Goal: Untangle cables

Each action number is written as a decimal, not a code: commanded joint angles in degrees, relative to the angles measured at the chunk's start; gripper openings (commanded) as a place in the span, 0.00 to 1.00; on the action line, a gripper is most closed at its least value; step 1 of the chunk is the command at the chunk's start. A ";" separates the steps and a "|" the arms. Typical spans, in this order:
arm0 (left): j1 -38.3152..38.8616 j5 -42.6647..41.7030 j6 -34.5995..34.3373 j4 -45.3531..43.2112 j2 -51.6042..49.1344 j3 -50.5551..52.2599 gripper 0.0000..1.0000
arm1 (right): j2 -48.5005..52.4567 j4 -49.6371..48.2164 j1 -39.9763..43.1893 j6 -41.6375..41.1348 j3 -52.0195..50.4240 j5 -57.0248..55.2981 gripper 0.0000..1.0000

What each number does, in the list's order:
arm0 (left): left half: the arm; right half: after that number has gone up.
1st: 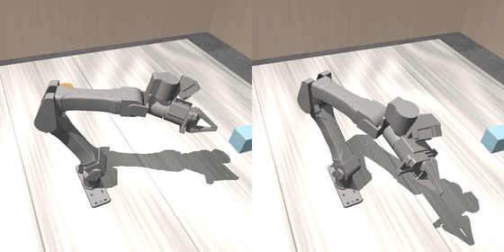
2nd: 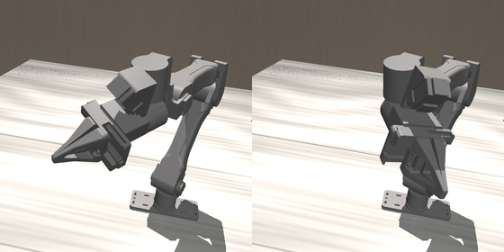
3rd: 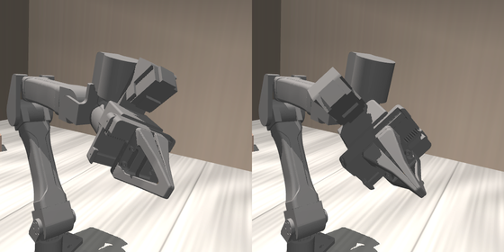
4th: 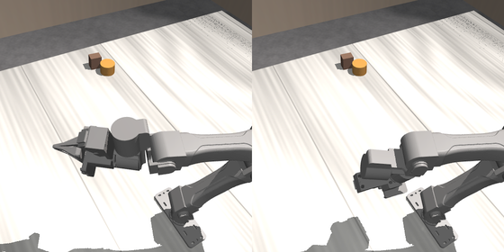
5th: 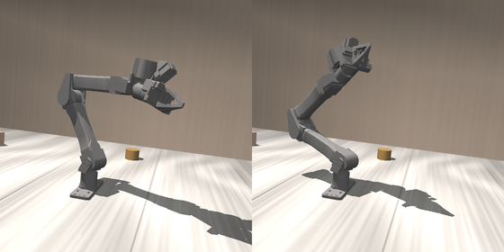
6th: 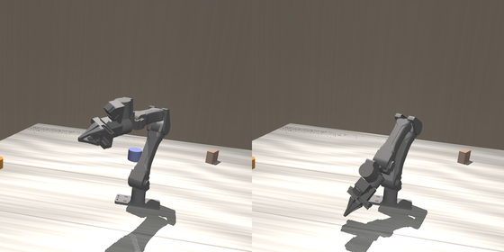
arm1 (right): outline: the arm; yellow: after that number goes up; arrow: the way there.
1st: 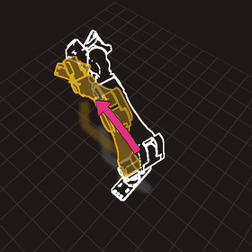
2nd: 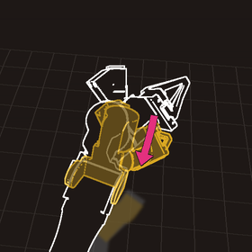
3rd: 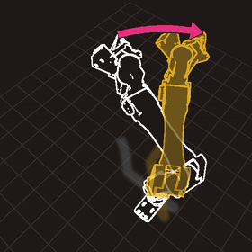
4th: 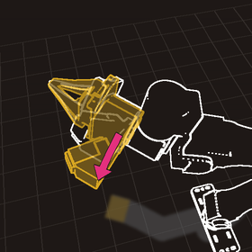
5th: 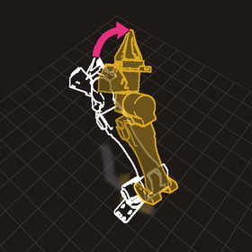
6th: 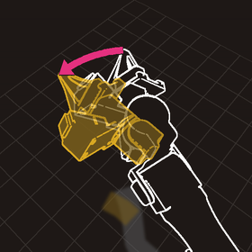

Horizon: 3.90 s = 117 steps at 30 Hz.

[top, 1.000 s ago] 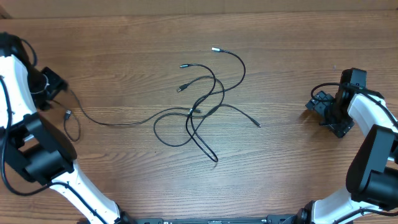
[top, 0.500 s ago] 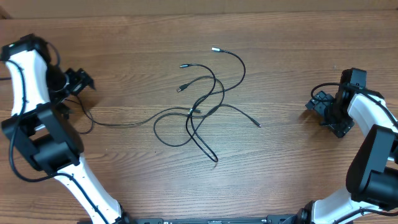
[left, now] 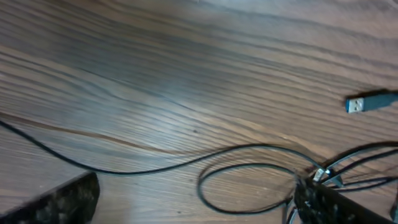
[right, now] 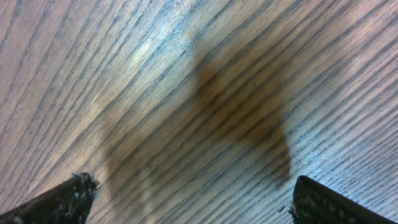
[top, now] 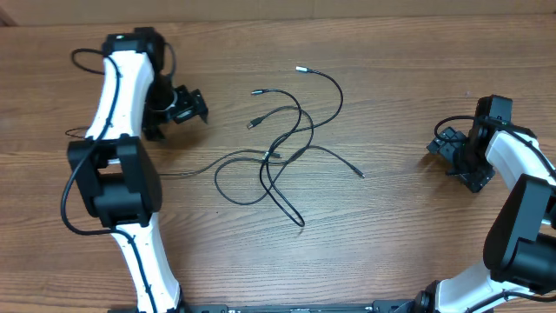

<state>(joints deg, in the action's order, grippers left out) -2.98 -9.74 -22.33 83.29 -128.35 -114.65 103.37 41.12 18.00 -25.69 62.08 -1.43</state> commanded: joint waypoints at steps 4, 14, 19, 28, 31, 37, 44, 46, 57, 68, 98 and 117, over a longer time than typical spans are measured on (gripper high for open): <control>3.45 1.11 -9.75 2.12 -0.33 0.22 0.89 | 0.00 -0.33 0.07 -0.46 -0.26 0.02 1.00; 5.42 8.81 -39.78 3.61 -0.33 10.80 0.92 | 0.00 -0.33 0.07 -0.46 -0.26 0.02 1.00; 5.42 8.63 -47.01 0.42 -0.33 17.46 0.93 | 0.00 -0.33 0.07 -0.46 -0.26 0.02 1.00; 5.40 8.63 -52.02 -8.33 -0.33 24.72 0.69 | 0.00 -0.33 0.07 -0.46 -0.26 0.00 1.00; 5.42 8.68 -54.69 -9.60 -0.33 26.67 0.56 | 0.00 -0.33 0.07 -0.46 -0.26 0.02 1.00; 5.42 8.68 -55.06 -13.90 -0.33 30.69 0.43 | 0.00 -0.33 0.07 -0.46 -0.26 0.00 1.00; 5.31 8.96 -55.04 -16.59 -0.35 33.33 0.04 | 0.00 -0.33 0.07 -0.46 -0.26 0.00 1.00; 5.20 8.94 -54.97 -17.18 -0.33 33.38 0.04 | 0.00 -0.33 0.07 -0.46 -0.26 0.00 1.00; 1.03 7.93 -36.68 -11.28 1.68 22.86 0.04 | 0.00 -0.33 0.07 -0.46 -0.26 0.00 1.00; -0.42 19.52 -25.35 -11.67 22.08 9.75 0.04 | 0.00 -0.33 0.07 -0.46 -0.26 0.02 1.00; -5.55 48.70 -18.16 -11.26 19.32 10.03 0.04 | 0.00 -0.33 0.07 -0.46 -0.26 0.02 1.00; -14.84 19.54 -2.89 -10.21 0.87 9.81 1.00 | 0.00 -0.33 0.07 -0.46 -0.26 0.00 1.00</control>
<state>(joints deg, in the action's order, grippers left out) -17.30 23.11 -34.33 73.43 -127.35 -104.57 103.37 41.10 18.00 -25.74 62.08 -1.45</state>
